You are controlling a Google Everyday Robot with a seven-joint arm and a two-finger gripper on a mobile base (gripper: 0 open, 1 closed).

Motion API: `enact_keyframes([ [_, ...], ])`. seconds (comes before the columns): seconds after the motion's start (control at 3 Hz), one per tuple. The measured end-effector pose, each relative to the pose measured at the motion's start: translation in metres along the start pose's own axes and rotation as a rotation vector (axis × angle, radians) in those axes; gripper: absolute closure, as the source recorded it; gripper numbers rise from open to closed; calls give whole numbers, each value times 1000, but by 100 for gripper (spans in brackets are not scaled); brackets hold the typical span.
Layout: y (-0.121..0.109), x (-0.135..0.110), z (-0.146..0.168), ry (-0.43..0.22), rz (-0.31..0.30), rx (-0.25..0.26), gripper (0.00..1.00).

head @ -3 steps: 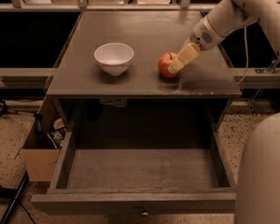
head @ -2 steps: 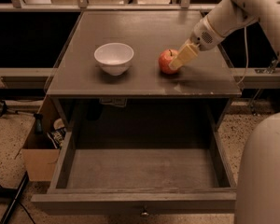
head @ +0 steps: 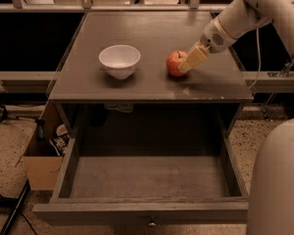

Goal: Place apple into top drawer

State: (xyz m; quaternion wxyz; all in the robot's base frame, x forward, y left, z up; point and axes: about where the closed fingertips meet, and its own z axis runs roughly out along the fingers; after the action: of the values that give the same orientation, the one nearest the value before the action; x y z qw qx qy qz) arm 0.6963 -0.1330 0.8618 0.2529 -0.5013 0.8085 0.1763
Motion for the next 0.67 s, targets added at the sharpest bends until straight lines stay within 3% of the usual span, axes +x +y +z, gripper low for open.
enact_keyframes([
  [0.33,0,0,0,0,0,0,100],
  [0.67,0,-1,-2,3,-3,0,100],
])
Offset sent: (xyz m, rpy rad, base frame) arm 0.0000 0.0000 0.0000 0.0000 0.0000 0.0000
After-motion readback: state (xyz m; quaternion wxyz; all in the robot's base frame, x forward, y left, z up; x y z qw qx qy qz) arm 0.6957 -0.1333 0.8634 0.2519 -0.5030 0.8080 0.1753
